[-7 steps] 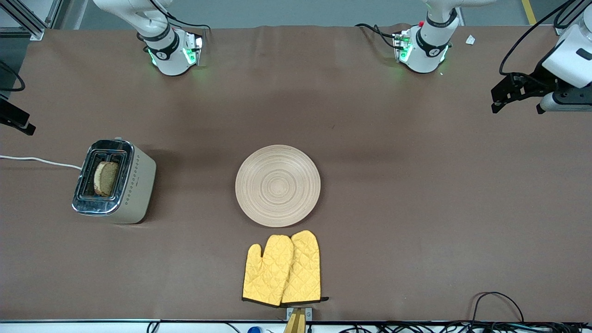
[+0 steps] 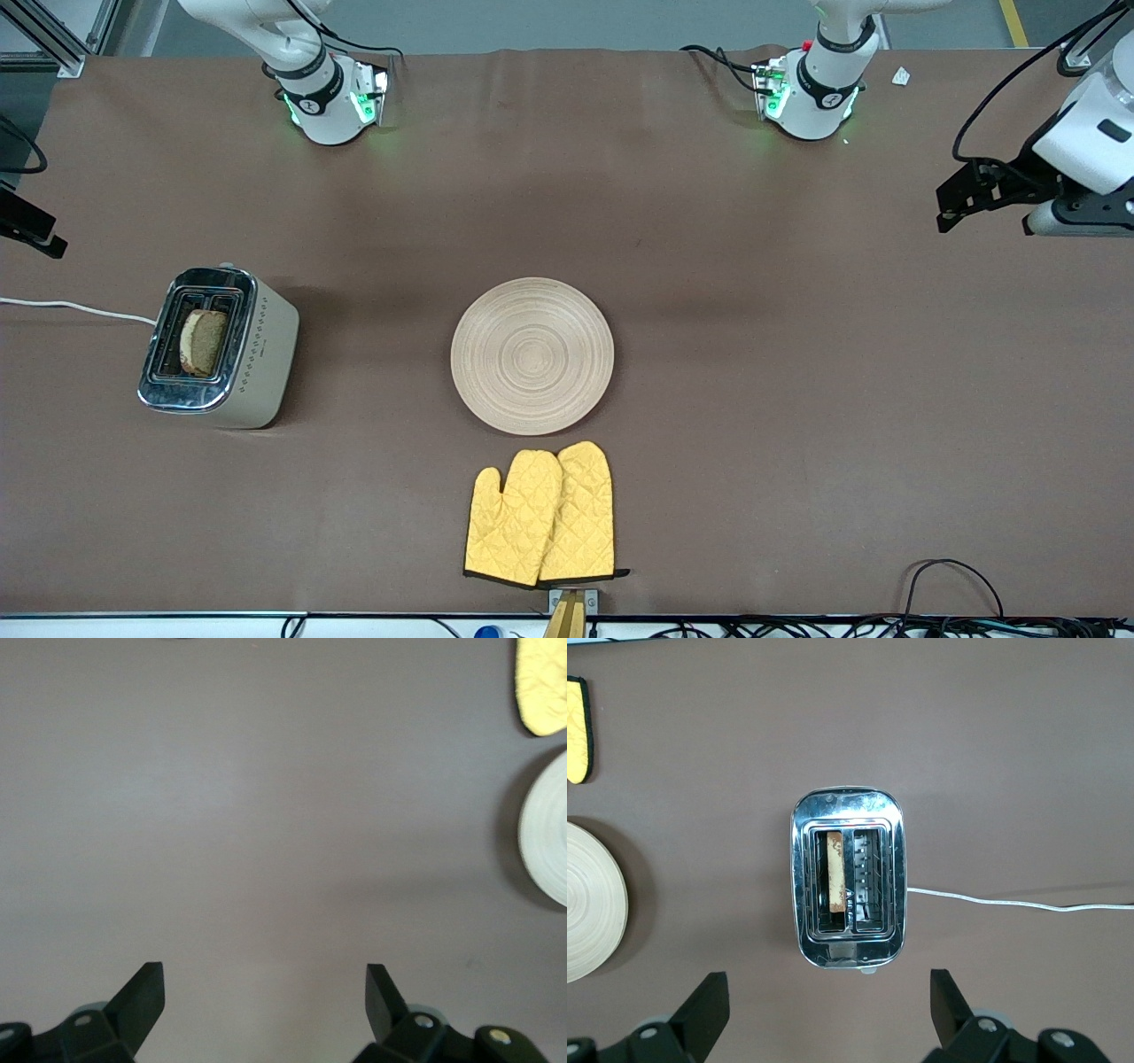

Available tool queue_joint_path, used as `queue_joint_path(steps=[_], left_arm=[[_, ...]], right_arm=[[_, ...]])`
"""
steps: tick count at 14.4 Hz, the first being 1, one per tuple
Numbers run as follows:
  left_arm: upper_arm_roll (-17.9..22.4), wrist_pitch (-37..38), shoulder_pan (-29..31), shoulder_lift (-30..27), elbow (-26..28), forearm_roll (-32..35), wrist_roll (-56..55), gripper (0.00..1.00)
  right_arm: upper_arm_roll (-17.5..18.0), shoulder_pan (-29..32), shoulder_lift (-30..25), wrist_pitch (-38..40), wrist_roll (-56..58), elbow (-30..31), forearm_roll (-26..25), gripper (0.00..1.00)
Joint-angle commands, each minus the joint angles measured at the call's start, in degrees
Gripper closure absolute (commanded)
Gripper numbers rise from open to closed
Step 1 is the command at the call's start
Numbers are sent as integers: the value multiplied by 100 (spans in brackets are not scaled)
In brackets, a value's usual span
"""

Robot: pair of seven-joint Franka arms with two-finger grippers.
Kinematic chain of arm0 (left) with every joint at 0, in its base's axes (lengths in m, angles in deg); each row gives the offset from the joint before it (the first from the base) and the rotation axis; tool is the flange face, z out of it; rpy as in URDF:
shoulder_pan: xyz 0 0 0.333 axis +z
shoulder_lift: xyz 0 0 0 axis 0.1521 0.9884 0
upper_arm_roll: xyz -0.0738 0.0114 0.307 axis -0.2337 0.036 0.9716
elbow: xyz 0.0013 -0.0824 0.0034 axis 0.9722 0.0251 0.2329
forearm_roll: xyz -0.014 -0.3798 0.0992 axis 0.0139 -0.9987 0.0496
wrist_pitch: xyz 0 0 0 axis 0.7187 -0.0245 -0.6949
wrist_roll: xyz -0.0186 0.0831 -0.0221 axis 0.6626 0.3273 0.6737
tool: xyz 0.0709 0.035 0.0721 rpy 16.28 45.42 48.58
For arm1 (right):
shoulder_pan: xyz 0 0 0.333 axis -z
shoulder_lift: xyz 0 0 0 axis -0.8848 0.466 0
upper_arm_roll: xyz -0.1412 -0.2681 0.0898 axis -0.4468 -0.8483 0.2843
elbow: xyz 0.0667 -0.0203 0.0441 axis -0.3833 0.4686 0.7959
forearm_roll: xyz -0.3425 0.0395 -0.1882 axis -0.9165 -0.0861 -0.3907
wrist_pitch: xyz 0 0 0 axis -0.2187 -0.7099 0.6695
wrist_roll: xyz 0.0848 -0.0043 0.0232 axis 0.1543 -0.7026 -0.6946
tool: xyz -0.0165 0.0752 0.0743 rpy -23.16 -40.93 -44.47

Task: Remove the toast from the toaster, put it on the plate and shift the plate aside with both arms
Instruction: 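Move the left gripper toward the plate while the right gripper reaches the toaster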

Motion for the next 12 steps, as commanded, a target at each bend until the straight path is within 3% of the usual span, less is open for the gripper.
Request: queue_joint_path(steps=[1, 4, 9, 12], left_arm=[[-20, -15, -13, 625, -271, -763, 197, 0], [-124, -489, -66, 1302, -201, -1529, 539, 0], [-950, -1902, -84, 2313, -175, -2268, 840, 0], [-1416, -2948, -75, 2744, 114, -2664, 848, 0]], right_arm=[[62, 25, -103, 0, 59, 124, 110, 0], [62, -10, -77, -26, 68, 107, 83, 0], [80, -142, -15, -227, 6, 185, 119, 0], [80, -247, 38, -448, -2, 458, 119, 0]])
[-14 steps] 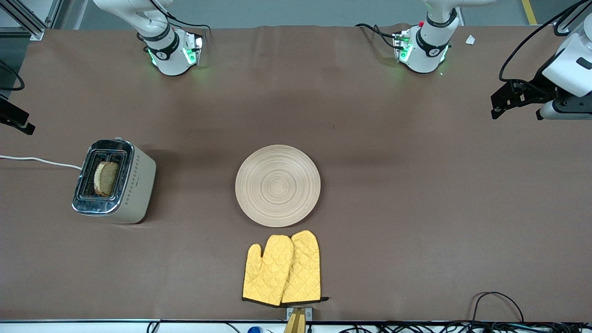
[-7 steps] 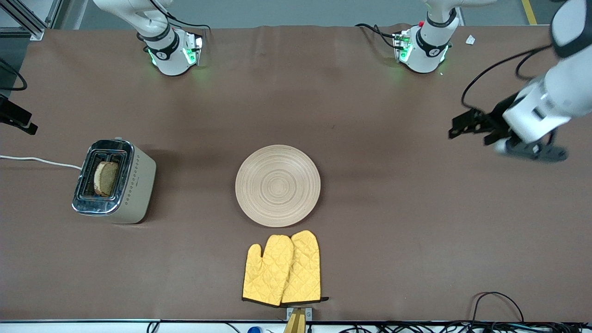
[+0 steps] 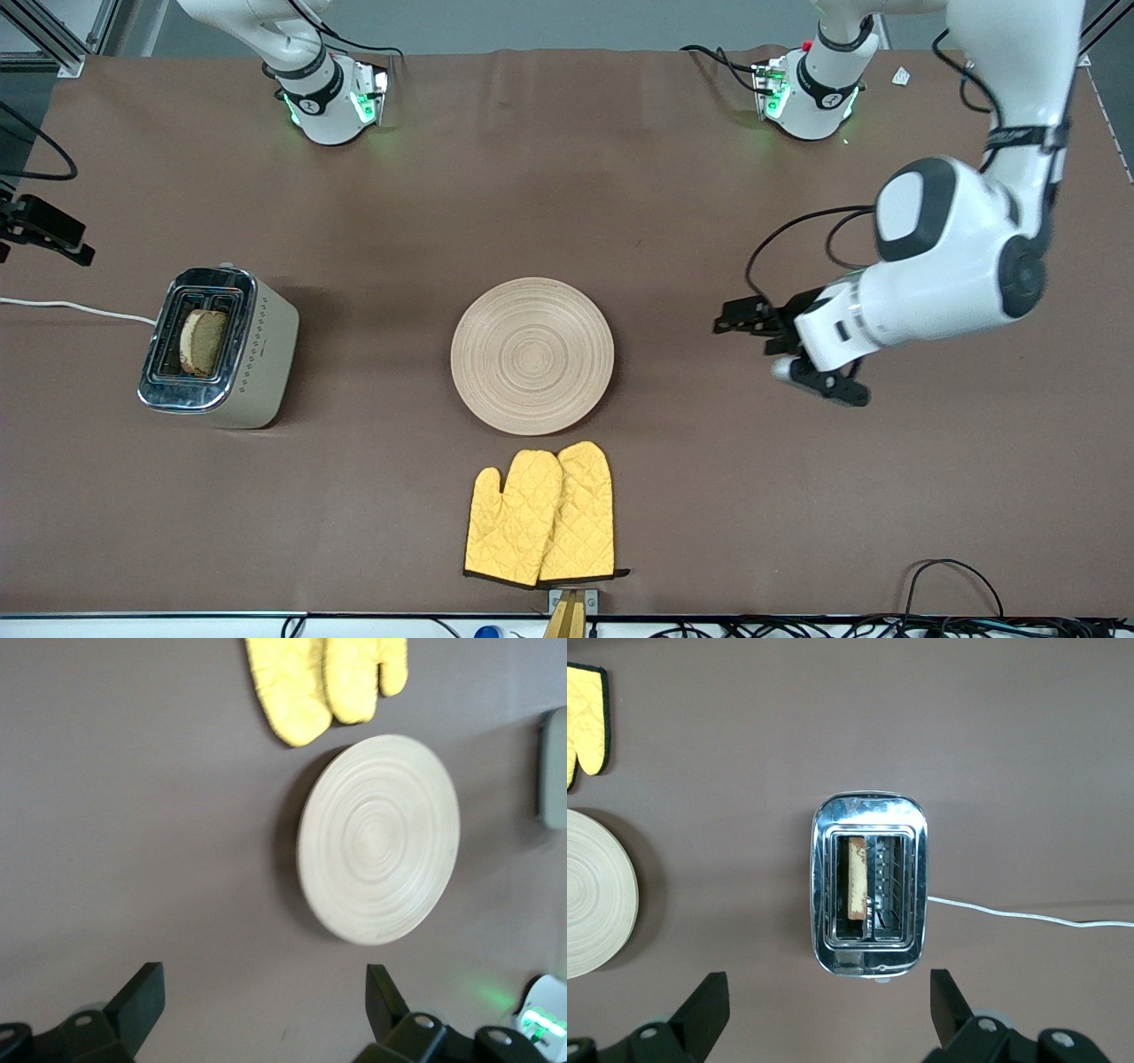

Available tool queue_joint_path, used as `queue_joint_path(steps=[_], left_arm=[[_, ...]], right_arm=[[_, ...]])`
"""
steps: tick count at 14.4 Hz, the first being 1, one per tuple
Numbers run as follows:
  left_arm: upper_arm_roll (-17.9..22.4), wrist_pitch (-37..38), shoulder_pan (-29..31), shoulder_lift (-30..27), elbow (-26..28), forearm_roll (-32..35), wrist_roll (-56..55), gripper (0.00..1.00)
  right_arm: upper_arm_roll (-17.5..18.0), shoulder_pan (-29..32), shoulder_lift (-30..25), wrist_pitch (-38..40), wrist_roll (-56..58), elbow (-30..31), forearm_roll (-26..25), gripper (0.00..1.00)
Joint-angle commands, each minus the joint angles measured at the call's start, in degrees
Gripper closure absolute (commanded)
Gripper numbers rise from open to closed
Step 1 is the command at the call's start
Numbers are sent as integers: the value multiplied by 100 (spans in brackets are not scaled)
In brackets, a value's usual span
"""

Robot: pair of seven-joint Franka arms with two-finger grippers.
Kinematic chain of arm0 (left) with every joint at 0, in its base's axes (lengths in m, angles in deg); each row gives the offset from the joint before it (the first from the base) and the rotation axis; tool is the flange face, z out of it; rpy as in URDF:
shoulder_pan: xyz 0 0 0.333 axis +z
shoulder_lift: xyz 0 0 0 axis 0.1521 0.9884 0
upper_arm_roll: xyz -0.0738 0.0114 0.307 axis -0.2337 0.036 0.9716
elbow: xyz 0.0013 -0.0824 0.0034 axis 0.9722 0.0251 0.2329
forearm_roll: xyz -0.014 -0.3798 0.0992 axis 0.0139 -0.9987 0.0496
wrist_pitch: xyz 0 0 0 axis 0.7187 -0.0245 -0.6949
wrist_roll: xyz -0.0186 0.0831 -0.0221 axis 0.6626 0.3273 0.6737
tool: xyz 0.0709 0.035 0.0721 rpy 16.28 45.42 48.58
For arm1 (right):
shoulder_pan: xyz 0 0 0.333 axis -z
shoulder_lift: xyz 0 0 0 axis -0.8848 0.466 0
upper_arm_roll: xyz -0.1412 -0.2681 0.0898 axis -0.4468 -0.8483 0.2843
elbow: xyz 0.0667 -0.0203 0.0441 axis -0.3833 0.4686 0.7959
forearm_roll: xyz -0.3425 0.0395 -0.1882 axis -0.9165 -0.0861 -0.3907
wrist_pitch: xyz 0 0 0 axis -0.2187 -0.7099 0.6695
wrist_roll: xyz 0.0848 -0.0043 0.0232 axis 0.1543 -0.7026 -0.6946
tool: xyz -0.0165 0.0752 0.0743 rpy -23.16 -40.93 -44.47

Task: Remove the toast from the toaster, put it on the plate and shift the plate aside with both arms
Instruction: 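Move the left gripper toward the plate while the right gripper reaches the toaster, then grasp the toast in the toaster slot with the right gripper and lift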

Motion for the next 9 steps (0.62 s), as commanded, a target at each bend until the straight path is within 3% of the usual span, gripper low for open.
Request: queue_joint_path(steps=[1, 3, 9], left_arm=[[-307, -672, 29, 391, 102, -339, 89, 0], [-386, -875, 29, 646, 84, -445, 89, 0], [-483, -1219, 47, 1069, 49, -832, 221, 0]], right_arm=[[-3, -57, -36, -188, -4, 268, 102, 0], [-3, -57, -1, -328, -4, 434, 102, 0], [-29, 66, 34, -2233, -4, 2322, 111, 0]])
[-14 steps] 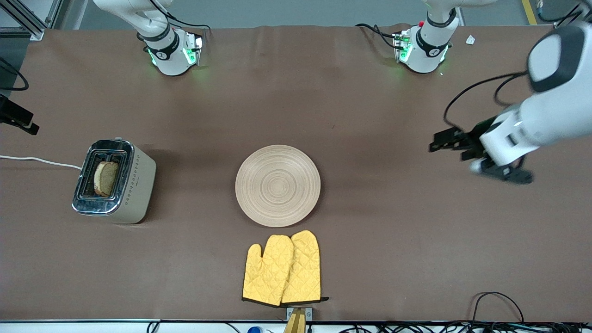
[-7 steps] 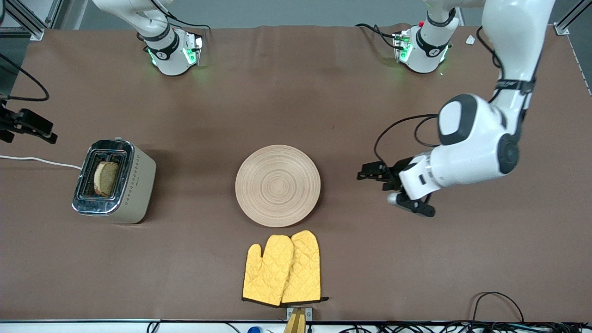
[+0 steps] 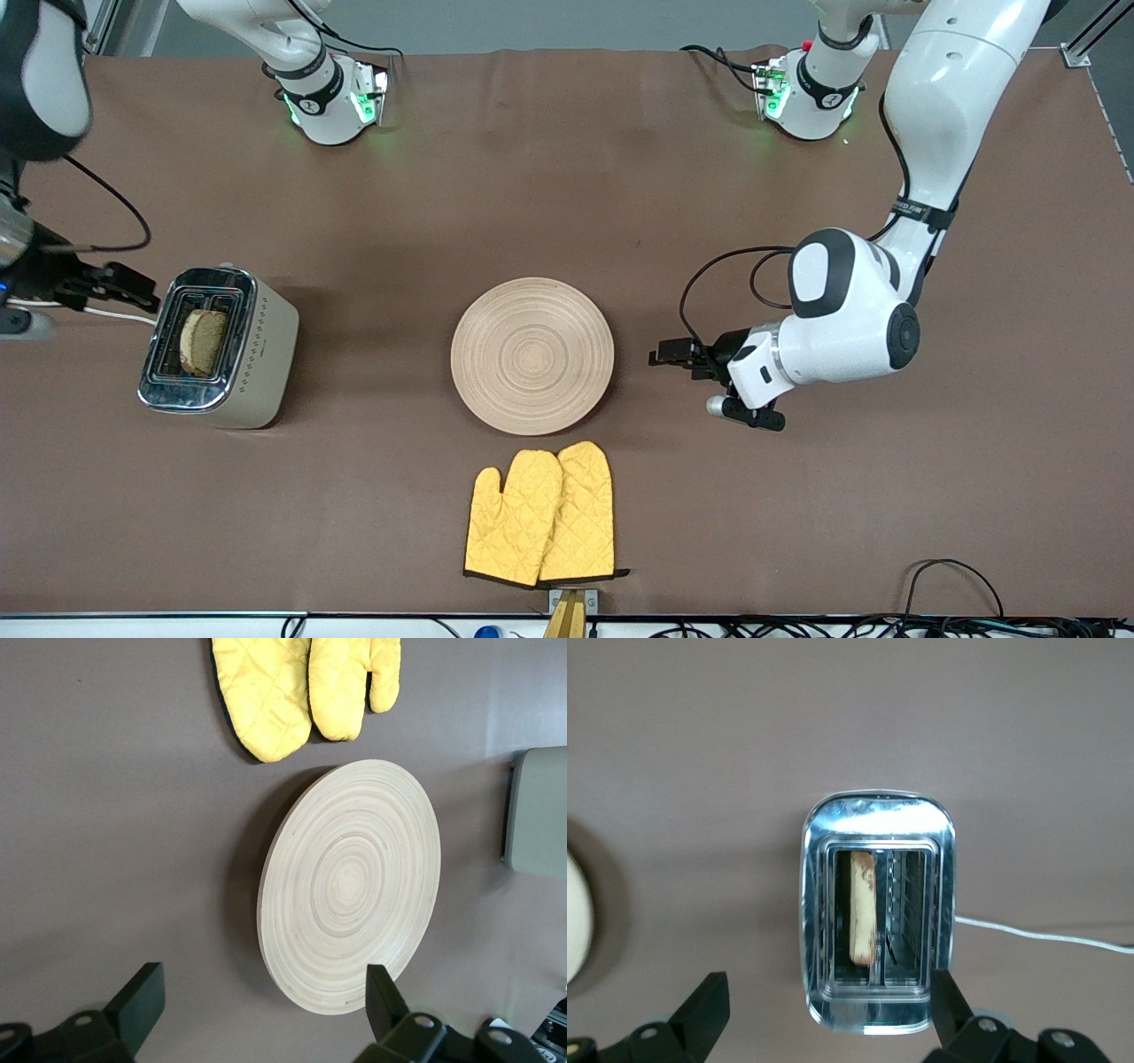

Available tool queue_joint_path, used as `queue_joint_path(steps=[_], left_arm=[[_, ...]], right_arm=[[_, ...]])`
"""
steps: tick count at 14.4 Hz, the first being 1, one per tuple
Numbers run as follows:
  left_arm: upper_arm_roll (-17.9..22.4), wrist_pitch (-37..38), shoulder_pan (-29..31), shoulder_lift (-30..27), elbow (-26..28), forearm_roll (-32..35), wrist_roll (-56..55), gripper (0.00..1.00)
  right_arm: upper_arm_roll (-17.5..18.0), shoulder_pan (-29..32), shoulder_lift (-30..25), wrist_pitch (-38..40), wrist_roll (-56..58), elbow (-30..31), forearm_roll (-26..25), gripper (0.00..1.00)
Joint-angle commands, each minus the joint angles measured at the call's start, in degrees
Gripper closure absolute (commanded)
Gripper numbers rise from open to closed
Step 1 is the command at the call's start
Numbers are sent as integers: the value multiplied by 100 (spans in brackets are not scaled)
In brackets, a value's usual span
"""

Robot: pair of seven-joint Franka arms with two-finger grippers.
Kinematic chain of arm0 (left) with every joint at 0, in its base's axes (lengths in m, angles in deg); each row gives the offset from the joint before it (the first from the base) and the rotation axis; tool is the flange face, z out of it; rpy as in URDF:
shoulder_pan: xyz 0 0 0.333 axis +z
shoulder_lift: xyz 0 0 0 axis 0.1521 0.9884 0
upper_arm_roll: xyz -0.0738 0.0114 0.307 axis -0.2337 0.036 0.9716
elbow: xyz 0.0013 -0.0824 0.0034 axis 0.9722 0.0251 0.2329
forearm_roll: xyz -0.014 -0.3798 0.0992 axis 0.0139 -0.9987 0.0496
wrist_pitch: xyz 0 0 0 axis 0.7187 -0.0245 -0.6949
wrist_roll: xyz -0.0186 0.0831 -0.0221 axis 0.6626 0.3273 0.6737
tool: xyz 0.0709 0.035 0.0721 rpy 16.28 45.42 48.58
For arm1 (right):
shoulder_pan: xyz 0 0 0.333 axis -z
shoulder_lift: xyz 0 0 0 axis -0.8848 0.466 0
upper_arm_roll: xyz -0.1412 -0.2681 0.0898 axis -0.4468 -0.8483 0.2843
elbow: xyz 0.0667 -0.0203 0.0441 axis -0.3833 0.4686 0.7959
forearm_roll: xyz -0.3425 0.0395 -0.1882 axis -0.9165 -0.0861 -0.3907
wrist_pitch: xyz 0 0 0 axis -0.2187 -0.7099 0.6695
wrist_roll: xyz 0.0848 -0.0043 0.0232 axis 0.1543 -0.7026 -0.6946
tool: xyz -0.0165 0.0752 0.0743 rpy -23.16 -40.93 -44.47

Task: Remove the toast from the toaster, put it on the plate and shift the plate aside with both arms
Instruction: 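Grasp the toast in the toaster slot with the right gripper and lift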

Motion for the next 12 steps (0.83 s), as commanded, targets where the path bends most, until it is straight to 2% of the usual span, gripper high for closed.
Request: queue_joint_path(steps=[1, 7, 8, 9, 12], left_arm=[[-95, -76, 94, 48, -46, -205, 117, 0], [-87, -50, 217, 48, -46, -267, 99, 0], [-104, -32, 261, 48, -46, -267, 108, 0], [-104, -32, 261, 40, -64, -302, 108, 0], [-104, -32, 244, 57, -169, -539, 117, 0]], right_arm=[[8, 63, -76, -815, -2, 863, 101, 0], [8, 177, 530, -1301, -2, 988, 101, 3], [16, 186, 583, -1310, -2, 988, 101, 10], [16, 168, 601, -1310, -2, 997, 101, 22], [16, 168, 662, -1284, -2, 997, 110, 48]])
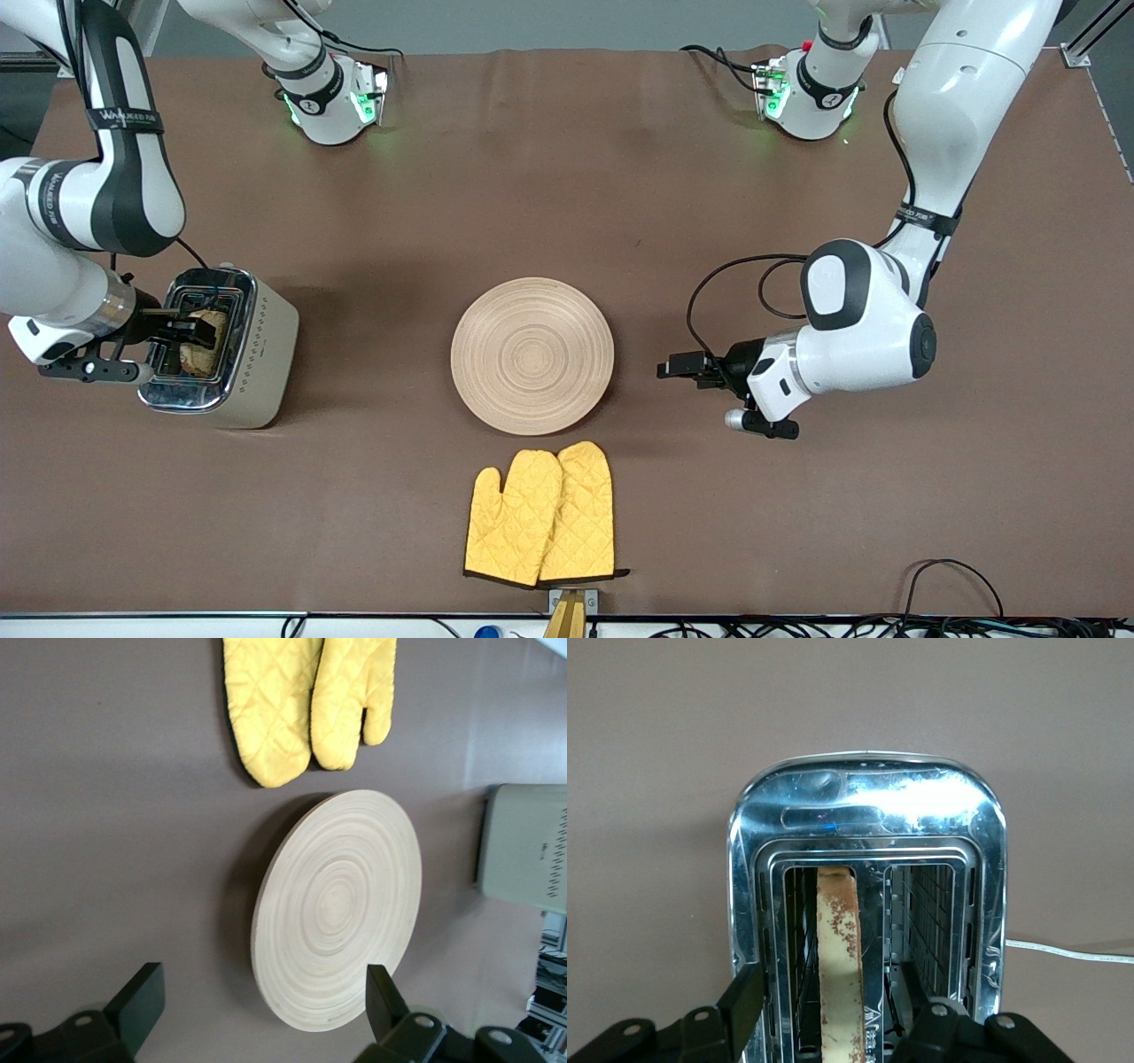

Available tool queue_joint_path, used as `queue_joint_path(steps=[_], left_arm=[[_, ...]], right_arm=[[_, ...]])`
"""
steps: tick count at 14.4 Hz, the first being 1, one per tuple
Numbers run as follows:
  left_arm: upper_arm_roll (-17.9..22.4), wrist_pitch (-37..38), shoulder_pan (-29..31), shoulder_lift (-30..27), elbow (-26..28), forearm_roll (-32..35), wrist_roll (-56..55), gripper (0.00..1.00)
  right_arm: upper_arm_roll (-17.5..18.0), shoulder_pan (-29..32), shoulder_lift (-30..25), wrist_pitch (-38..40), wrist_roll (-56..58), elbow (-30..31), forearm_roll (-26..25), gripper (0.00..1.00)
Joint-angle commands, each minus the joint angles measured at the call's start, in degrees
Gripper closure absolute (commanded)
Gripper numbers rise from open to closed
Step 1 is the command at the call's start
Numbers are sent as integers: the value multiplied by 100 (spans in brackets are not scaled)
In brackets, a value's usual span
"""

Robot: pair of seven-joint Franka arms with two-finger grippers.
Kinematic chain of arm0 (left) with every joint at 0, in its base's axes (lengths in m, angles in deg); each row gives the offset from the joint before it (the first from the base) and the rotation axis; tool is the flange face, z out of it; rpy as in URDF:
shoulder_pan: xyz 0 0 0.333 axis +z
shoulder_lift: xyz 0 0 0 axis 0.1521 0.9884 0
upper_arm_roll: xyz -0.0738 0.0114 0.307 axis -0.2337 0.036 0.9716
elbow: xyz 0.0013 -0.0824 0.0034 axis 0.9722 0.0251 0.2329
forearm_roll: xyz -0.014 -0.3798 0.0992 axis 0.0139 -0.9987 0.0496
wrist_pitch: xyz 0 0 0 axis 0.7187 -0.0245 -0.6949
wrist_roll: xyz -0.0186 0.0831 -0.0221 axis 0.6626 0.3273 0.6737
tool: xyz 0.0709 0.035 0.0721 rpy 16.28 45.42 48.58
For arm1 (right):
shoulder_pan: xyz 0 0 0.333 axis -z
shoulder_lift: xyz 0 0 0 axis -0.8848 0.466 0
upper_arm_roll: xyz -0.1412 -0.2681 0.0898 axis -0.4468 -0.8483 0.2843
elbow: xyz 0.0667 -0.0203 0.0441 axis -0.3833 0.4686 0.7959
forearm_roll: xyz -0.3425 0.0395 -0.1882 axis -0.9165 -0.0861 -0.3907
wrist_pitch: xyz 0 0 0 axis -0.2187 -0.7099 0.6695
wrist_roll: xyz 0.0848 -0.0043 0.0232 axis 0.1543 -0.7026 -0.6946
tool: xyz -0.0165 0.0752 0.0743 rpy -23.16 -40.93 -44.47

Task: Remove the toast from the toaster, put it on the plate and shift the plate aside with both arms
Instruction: 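Grasp the toast in the toaster slot with the right gripper and lift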

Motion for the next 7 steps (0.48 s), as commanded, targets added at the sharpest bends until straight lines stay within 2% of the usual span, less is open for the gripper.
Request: queue_joint_path(steps=[1, 4, 7], left_arm=[[-83, 6, 44, 8, -77, -156, 99, 0], [-83, 23, 61, -10, -60, -165, 99, 0], [-83, 172, 61, -18, -51, -165, 108, 0]], right_arm=[[43, 56, -6, -21, 12, 41, 105, 59], [43, 65, 56, -21, 21, 33, 105, 88], [61, 30, 47, 23, -23, -38, 114, 100]])
